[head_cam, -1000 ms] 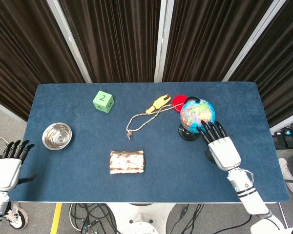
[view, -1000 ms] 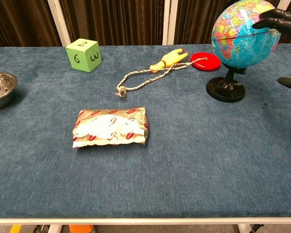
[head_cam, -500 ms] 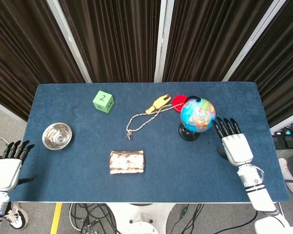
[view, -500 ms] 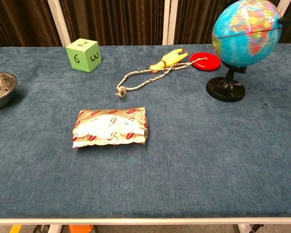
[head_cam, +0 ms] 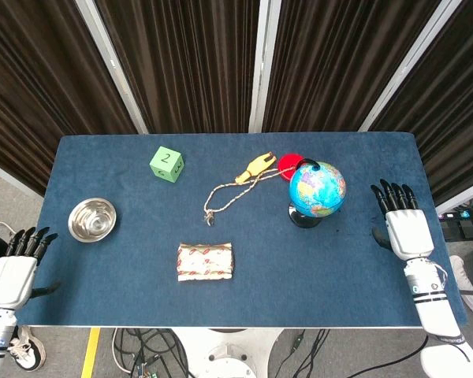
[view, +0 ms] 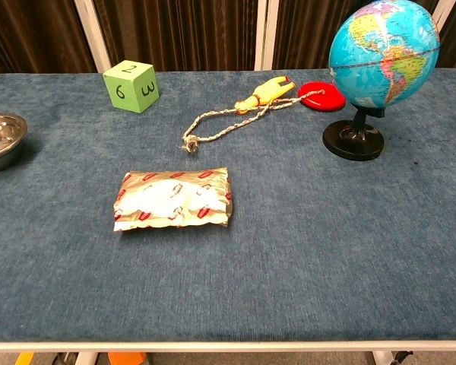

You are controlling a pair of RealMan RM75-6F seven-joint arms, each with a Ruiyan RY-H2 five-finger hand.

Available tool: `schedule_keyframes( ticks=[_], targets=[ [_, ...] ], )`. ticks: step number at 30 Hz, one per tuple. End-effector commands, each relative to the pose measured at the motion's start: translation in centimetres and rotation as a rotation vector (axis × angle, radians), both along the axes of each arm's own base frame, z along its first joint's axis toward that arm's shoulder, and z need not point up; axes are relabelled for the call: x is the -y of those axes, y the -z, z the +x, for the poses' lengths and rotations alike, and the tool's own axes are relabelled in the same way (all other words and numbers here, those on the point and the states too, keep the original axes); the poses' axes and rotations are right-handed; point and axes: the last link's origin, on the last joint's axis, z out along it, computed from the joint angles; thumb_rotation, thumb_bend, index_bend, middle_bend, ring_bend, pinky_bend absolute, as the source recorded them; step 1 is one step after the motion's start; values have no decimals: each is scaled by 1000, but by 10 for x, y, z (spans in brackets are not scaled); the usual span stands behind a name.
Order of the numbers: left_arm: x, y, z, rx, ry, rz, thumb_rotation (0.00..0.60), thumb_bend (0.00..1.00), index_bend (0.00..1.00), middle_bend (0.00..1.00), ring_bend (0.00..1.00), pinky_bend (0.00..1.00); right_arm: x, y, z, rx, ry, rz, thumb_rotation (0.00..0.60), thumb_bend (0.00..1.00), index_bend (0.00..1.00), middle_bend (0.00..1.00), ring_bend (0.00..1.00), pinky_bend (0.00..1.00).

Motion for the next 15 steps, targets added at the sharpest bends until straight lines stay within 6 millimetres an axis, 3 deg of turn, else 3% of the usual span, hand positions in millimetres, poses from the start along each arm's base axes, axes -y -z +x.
schedule_keyframes(
  ticks=[1, 8, 15],
  targets=[
    [0, 0, 0, 0, 0, 0, 600, 0, 143, 84, 0, 45, -7, 2, 14, 14, -83, -1, 600, 232, 0, 0, 0, 0],
    [0, -1, 0, 2, 2, 3, 600, 0, 143, 84, 0, 45, -27, 13, 47, 26, -268, 30, 600, 245, 0, 0, 0, 0],
    [1, -1, -1, 6, 0, 4, 600, 0, 143, 84, 0, 45, -33, 31, 64, 3, -329, 113, 600, 253, 0, 0, 0, 0]
  ],
)
